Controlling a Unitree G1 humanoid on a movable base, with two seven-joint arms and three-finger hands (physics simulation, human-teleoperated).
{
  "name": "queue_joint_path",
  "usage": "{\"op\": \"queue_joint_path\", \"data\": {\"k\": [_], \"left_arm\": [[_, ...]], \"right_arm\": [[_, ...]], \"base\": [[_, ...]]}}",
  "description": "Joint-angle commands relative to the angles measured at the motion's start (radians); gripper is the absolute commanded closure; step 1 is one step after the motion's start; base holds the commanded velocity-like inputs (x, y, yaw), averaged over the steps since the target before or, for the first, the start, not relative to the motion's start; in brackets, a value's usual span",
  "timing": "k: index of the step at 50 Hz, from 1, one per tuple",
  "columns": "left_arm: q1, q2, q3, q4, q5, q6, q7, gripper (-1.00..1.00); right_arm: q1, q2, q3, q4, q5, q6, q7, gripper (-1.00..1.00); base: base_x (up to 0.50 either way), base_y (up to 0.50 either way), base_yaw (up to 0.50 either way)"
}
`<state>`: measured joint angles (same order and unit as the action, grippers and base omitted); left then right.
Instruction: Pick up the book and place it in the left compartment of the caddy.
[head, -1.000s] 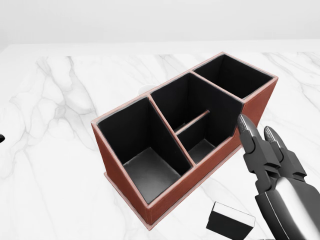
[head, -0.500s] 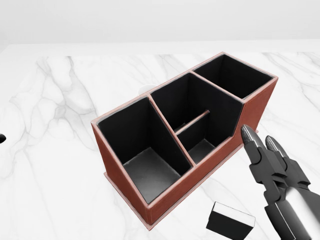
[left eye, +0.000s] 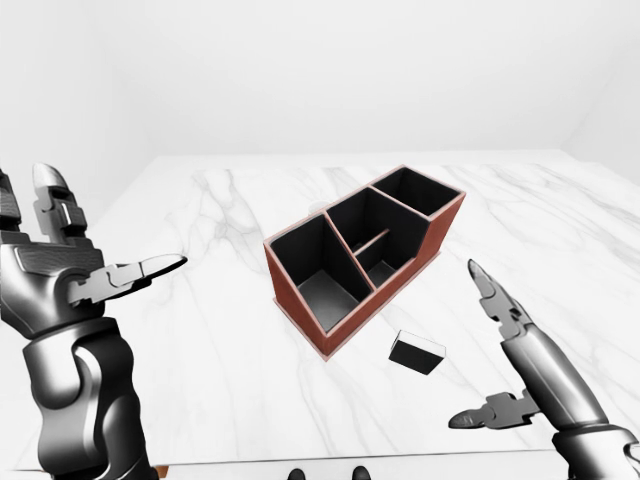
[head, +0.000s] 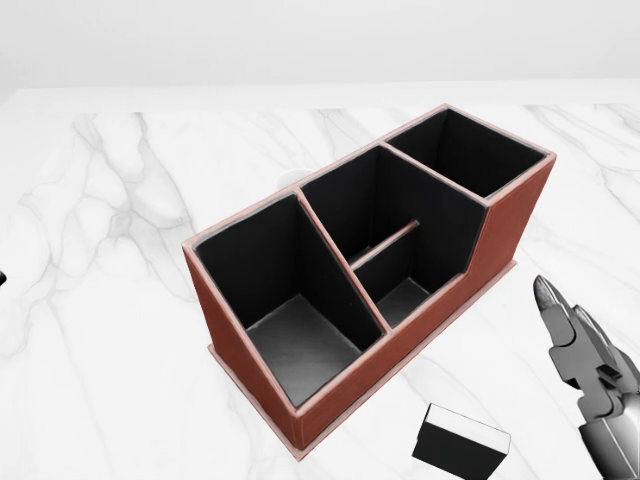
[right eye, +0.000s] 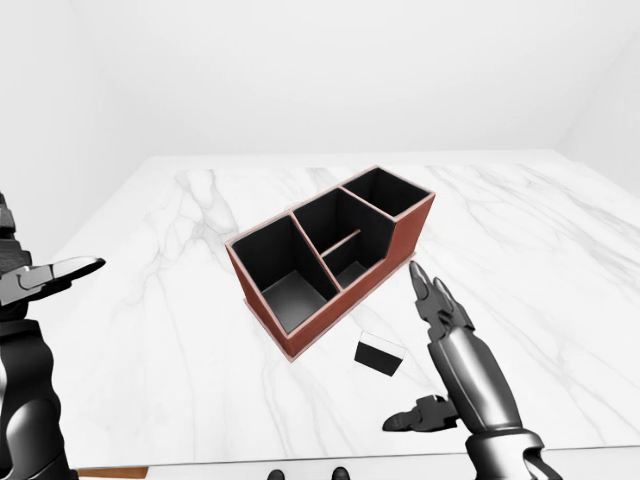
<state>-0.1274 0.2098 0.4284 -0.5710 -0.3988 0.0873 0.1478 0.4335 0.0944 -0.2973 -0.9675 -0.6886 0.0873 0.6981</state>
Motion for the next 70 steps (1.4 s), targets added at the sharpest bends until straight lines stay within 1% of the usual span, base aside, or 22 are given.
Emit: {"op": "queue_joint_path", "data": {"k": [1, 4, 8, 11, 19, 21, 29, 34, 39, 41, 43, 51, 64, 70], "left_arm": [[0.002, -0.007, -0.006, -0.001, 0.011, 0.000, -0.004, -1.00], [0.002, -0.011, -0.014, 0.033, 0.023, 0.000, -0.015, -1.00], [0.006, -0.008, -0.008, -0.002, 0.011, 0.000, -0.005, -1.00], [0.005, -0.012, -0.013, 0.015, 0.020, 0.000, -0.011, -1.00], [0.006, -0.009, -0.006, -0.025, 0.009, 0.000, 0.000, -1.00], [0.005, -0.014, -0.014, 0.012, 0.024, 0.000, -0.013, -1.00], [0.003, -0.014, -0.020, 0.031, 0.030, 0.000, -0.016, -1.00], [0.001, -0.012, -0.019, 0.031, 0.029, 0.000, -0.015, -1.00], [0.003, -0.017, -0.027, 0.061, 0.039, 0.000, -0.023, -1.00], [0.007, -0.010, -0.015, 0.000, 0.018, 0.000, -0.007, -1.00], [0.002, -0.012, -0.016, 0.021, 0.025, 0.000, -0.013, -1.00], [0.003, -0.011, -0.015, 0.016, 0.022, 0.000, -0.012, -1.00], [0.007, -0.012, -0.010, -0.022, 0.014, 0.000, -0.003, -1.00], [0.003, -0.015, -0.018, 0.011, 0.028, 0.000, -0.012, -1.00]], "right_arm": [[0.003, 0.015, -0.087, 0.045, 0.034, 0.000, 0.000, -1.00], [-0.007, 0.010, -0.100, 0.063, 0.023, 0.000, 0.000, -1.00], [-0.024, 0.003, -0.123, 0.084, 0.017, 0.000, 0.000, -1.00], [-0.032, -0.001, -0.132, 0.098, 0.012, 0.000, 0.000, -1.00], [-0.059, -0.023, -0.165, 0.165, 0.018, 0.000, 0.000, -1.00], [-0.064, -0.027, -0.173, 0.175, 0.021, 0.000, 0.000, -1.00], [-0.068, -0.033, -0.194, 0.199, 0.026, 0.000, 0.000, -1.00], [-0.084, -0.049, -0.206, 0.228, 0.026, 0.000, 0.000, -1.00], [-0.091, -0.057, -0.194, 0.234, 0.008, 0.000, 0.000, -1.00], [-0.095, -0.061, -0.186, 0.238, 0.000, 0.000, 0.000, -1.00], [-0.101, -0.068, -0.174, 0.252, -0.010, 0.000, 0.000, -1.00], [-0.123, -0.094, -0.152, 0.281, -0.031, 0.000, 0.000, -1.00], [-0.145, -0.129, -0.154, 0.350, -0.023, 0.000, 0.000, -1.00], [-0.144, -0.131, -0.156, 0.381, -0.008, 0.000, 0.000, -1.00]], "base": [[0.00, 0.00, 0.00], [0.00, 0.00, 0.00], [0.00, 0.00, 0.00], [0.00, 0.00, 0.00], [0.00, 0.00, 0.00], [0.00, 0.00, 0.00], [0.00, 0.00, 0.00], [0.00, 0.00, 0.00], [0.00, 0.00, 0.00], [0.00, 0.00, 0.00], [0.00, 0.00, 0.00], [0.00, 0.00, 0.00], [0.00, 0.00, 0.00], [0.00, 0.00, 0.00]]}}
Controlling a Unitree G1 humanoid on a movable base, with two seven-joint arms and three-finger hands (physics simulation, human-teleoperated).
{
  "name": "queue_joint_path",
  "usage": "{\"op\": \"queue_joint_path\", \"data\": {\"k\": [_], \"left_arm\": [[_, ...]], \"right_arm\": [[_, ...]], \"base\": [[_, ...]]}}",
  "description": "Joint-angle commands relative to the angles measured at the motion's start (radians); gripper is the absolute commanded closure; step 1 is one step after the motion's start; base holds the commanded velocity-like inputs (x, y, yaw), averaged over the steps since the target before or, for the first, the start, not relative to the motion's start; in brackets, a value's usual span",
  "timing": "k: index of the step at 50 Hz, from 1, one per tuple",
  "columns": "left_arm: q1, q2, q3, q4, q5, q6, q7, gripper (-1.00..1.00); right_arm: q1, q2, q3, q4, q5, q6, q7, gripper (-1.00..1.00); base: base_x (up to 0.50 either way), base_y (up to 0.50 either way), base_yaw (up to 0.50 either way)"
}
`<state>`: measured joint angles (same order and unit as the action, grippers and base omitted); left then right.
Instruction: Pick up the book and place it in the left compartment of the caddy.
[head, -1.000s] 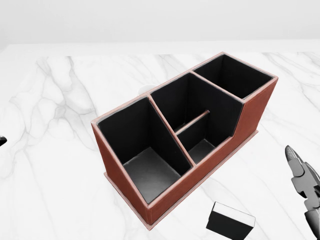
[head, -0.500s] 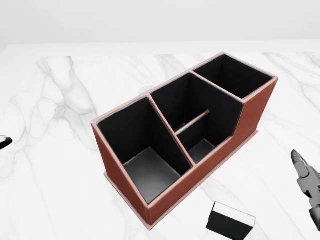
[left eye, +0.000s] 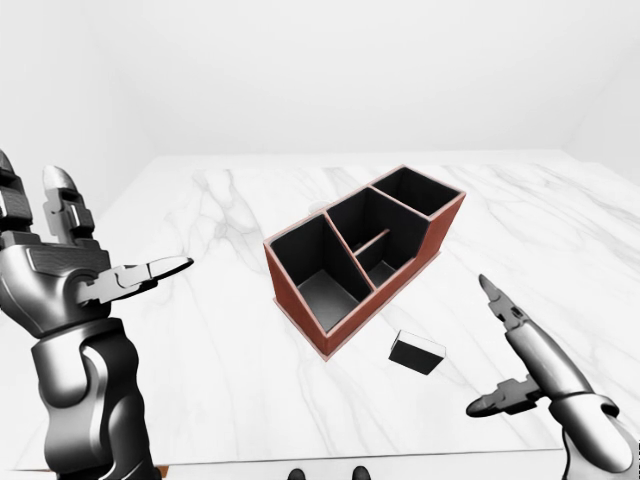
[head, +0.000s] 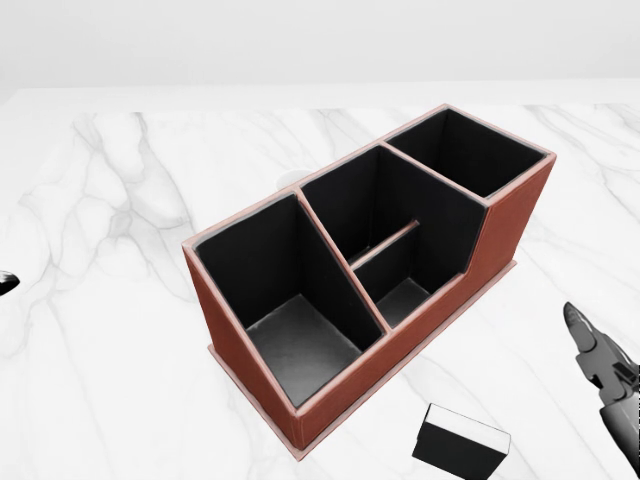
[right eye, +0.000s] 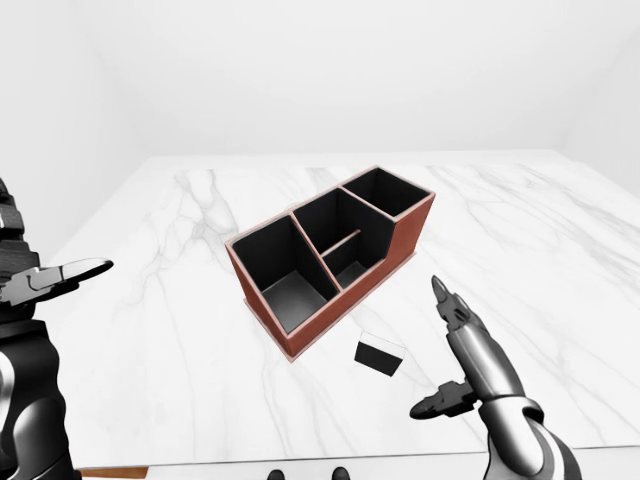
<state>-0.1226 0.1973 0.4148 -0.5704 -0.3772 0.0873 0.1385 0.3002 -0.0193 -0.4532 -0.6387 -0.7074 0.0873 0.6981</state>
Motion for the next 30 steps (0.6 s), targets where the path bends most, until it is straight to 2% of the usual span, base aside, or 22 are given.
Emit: {"op": "queue_joint_path", "data": {"k": [1, 17, 30], "left_arm": [[0.000, -0.002, -0.003, -0.001, 0.003, 0.000, 0.000, -1.00], [0.001, -0.008, -0.015, 0.012, 0.017, 0.000, -0.005, -1.00], [0.006, -0.011, -0.012, 0.011, 0.018, 0.000, -0.010, -1.00]], "right_arm": [[-0.008, -0.017, -0.001, 0.058, 0.013, 0.000, 0.000, -1.00], [-0.025, -0.041, -0.003, 0.123, 0.031, 0.000, 0.000, -1.00], [-0.057, -0.067, -0.002, 0.241, 0.104, 0.000, 0.000, -1.00]], "base": [[0.00, 0.00, 0.00], [0.00, 0.00, 0.00], [0.00, 0.00, 0.00]]}}
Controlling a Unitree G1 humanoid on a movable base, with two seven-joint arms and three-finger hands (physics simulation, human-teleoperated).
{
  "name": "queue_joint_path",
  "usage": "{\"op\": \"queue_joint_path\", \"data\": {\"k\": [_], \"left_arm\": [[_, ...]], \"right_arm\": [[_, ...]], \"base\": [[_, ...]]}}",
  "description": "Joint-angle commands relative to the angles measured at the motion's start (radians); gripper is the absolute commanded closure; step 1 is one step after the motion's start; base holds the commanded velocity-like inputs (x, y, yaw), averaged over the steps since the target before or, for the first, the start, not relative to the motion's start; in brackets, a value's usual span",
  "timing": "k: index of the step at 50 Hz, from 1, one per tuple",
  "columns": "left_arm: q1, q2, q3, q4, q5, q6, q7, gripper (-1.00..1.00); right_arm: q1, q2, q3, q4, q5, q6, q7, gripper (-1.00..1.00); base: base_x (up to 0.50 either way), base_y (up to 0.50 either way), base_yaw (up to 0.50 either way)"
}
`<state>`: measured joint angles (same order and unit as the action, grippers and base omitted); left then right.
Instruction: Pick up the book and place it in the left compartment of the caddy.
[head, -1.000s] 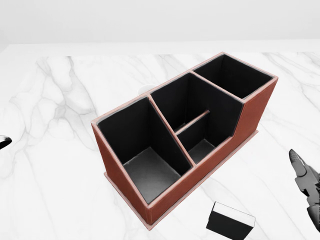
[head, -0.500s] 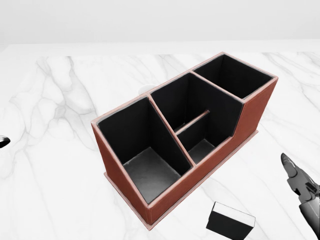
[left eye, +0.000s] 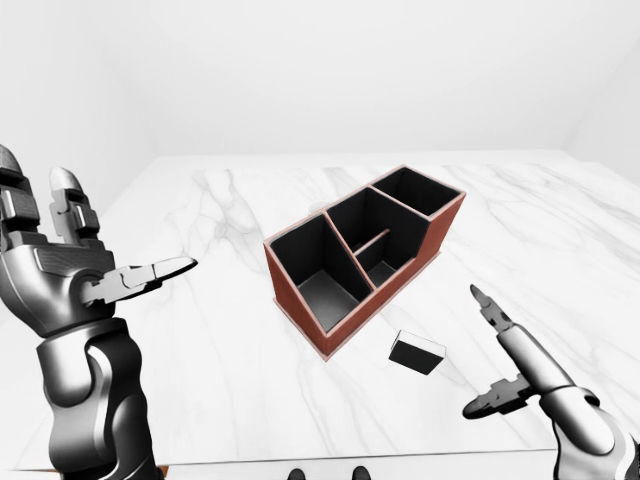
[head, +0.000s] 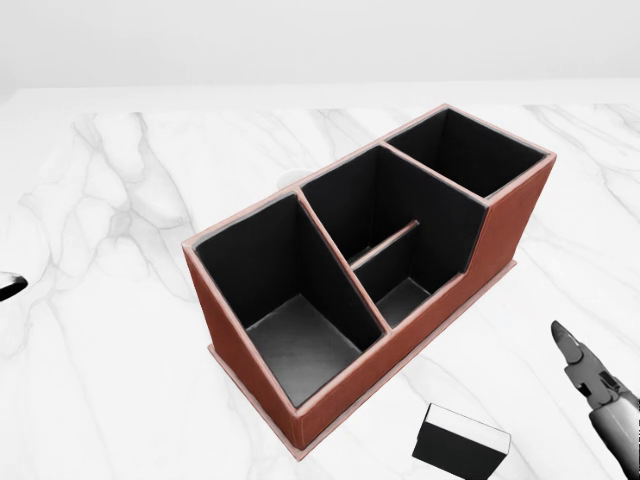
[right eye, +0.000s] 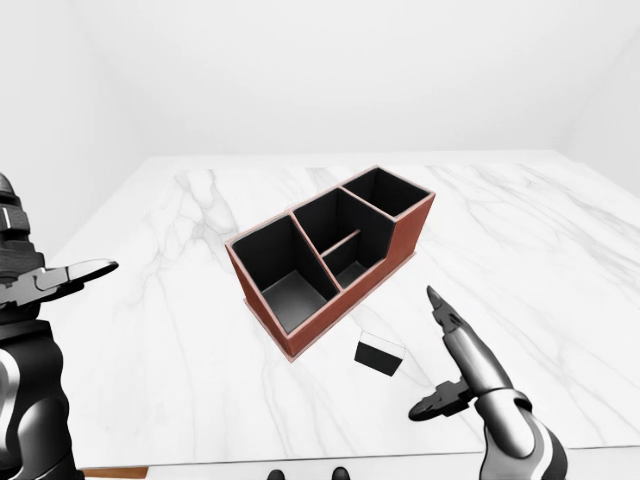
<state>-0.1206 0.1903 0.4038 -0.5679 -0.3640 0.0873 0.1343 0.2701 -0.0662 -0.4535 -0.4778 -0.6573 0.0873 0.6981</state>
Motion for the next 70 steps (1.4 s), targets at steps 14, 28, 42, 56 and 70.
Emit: {"op": "queue_joint_path", "data": {"k": [14, 28, 42, 56, 70], "left_arm": [[0.002, -0.003, -0.001, 0.020, 0.008, 0.000, -0.005, -1.00], [0.002, -0.002, -0.002, 0.021, 0.007, 0.000, -0.004, -1.00], [0.002, -0.002, -0.003, 0.010, 0.005, 0.000, -0.002, -1.00], [0.000, -0.005, -0.011, 0.028, 0.012, 0.000, -0.005, -1.00], [0.001, -0.006, -0.009, 0.034, 0.014, 0.000, -0.010, -1.00]], "right_arm": [[0.010, -0.005, 0.016, -0.006, 0.083, 0.000, 0.000, -1.00], [0.009, -0.003, 0.015, -0.006, 0.081, 0.000, 0.000, -1.00], [-0.031, -0.035, 0.007, 0.079, 0.137, 0.000, 0.000, -1.00], [-0.061, -0.075, -0.009, 0.138, 0.176, 0.000, 0.000, -1.00], [-0.099, -0.118, -0.025, 0.281, 0.247, 0.000, 0.000, -1.00]], "base": [[0.00, 0.00, 0.00], [0.00, 0.00, 0.00], [0.00, 0.00, 0.00], [0.00, 0.00, 0.00], [0.00, 0.00, 0.00]]}}
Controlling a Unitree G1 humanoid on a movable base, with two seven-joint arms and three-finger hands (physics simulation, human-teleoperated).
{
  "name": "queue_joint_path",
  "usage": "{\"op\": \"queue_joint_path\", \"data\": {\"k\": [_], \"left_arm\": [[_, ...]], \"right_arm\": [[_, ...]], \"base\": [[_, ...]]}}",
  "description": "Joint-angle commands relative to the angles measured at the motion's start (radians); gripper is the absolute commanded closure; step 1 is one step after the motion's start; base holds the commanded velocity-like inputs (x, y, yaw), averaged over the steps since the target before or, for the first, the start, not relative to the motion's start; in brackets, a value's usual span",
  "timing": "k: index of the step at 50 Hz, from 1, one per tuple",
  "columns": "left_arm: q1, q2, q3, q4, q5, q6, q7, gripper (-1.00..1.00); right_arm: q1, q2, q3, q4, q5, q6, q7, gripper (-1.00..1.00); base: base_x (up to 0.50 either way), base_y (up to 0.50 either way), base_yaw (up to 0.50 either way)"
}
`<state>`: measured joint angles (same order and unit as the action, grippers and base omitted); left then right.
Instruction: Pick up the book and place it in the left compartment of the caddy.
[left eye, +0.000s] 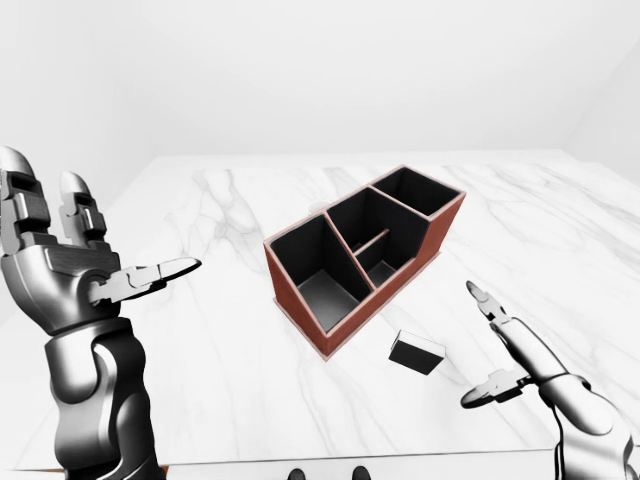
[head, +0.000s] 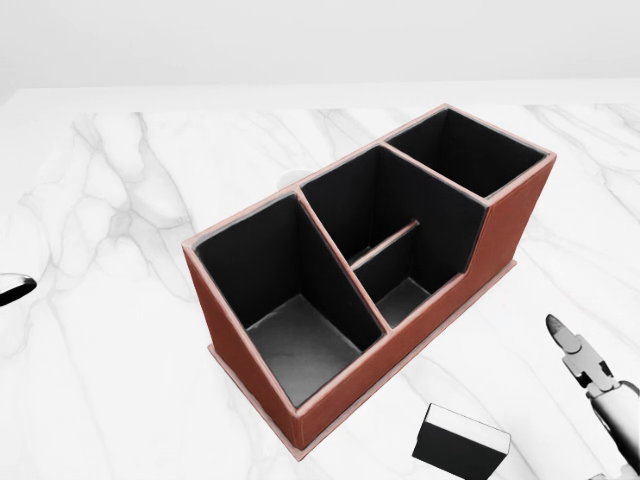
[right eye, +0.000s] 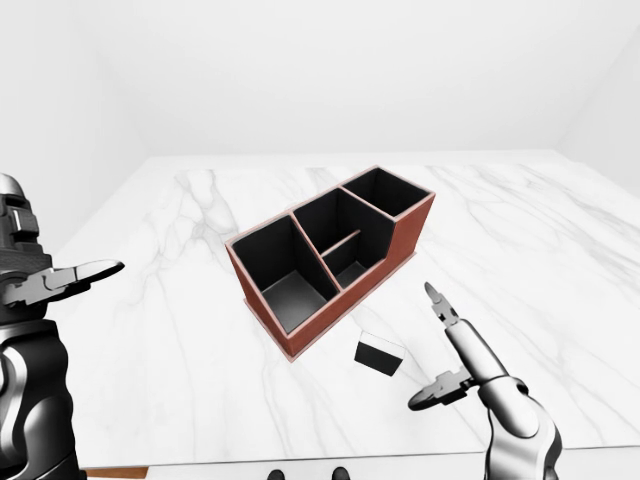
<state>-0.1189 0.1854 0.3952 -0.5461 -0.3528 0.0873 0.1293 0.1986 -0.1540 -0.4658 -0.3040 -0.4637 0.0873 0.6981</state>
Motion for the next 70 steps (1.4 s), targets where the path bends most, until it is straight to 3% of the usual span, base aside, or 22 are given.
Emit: {"op": "queue_joint_path", "data": {"k": [1, 13, 33, 53, 70], "left_arm": [[-0.001, 0.001, 0.002, 0.001, -0.001, 0.000, 0.000, -1.00], [-0.007, 0.003, -0.003, 0.030, 0.002, 0.000, -0.004, -1.00], [0.001, 0.002, 0.000, 0.007, -0.005, 0.000, 0.000, -1.00], [0.001, -0.005, -0.012, 0.038, 0.010, 0.000, -0.008, -1.00], [0.005, -0.004, -0.008, 0.010, -0.001, 0.000, 0.000, -1.00]], "right_arm": [[-0.028, -0.033, -0.013, 0.108, 0.061, 0.000, 0.000, -1.00], [-0.041, -0.057, 0.002, 0.127, 0.069, 0.000, 0.000, -1.00], [-0.125, -0.133, 0.029, 0.368, 0.132, 0.000, 0.000, -1.00], [-0.260, -0.203, 0.130, 0.590, 0.190, 0.000, 0.000, -1.00], [-0.324, -0.210, 0.191, 0.641, 0.178, 0.000, 0.000, -1.00]], "base": [[0.00, 0.00, 0.00], [0.00, 0.00, 0.00], [0.00, 0.00, 0.00], [0.00, 0.00, 0.00], [0.00, 0.00, 0.00]]}}
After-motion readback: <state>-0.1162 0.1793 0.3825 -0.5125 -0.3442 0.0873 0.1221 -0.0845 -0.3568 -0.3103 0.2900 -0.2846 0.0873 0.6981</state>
